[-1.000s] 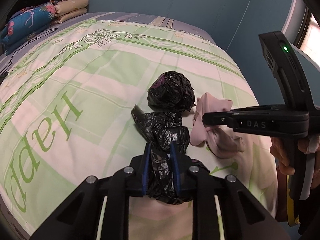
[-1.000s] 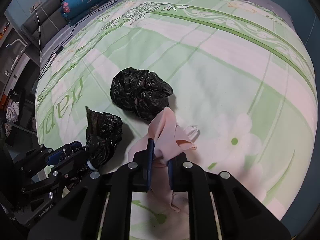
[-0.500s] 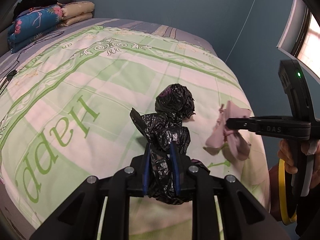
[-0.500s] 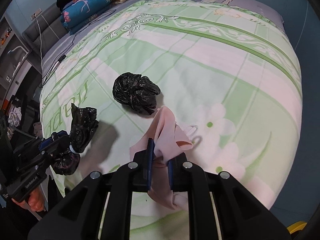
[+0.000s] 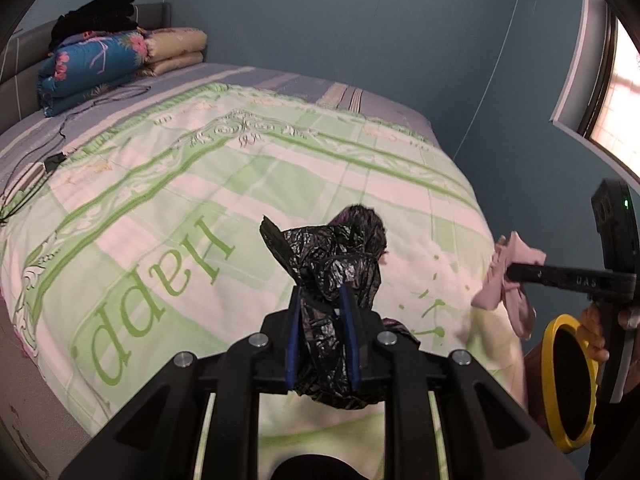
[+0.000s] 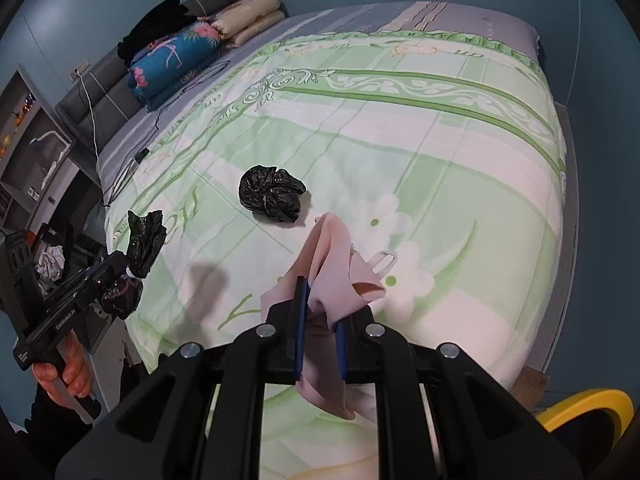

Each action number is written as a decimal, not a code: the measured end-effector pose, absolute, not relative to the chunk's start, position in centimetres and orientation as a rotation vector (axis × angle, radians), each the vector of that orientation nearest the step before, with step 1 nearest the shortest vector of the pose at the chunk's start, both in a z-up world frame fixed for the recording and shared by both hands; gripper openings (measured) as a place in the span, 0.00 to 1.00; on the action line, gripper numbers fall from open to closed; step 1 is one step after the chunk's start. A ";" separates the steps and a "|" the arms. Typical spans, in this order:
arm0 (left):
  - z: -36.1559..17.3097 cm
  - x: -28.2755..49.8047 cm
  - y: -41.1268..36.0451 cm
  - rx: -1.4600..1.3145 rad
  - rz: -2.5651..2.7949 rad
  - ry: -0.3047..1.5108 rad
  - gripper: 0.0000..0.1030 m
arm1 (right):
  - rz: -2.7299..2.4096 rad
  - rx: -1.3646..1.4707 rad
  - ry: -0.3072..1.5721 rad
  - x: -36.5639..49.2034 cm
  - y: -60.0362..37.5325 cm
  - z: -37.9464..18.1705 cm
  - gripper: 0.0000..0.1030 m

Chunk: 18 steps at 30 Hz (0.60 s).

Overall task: Collect trash
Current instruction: 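Lift the black bag and pink cloth off the bed toward the bin, then carry the black bag and pink cloth in both grippers over the yellow-rimmed bin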

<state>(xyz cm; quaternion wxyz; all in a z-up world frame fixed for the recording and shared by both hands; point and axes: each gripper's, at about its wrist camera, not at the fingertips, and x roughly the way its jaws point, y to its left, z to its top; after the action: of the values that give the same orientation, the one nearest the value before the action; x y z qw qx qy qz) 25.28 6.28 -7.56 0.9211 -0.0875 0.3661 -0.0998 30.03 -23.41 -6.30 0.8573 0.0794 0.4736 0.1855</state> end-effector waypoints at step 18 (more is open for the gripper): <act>-0.5 18.1 0.1 -0.125 -0.288 0.599 0.17 | 0.412 0.240 0.882 23.0 -27.9 -2.8 0.11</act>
<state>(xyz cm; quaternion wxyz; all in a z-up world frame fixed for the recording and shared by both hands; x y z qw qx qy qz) 18.12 0.11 -0.53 0.9433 -0.0613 0.2940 -0.1412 22.97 -27.89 -2.82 0.8769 0.1152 0.4227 0.1976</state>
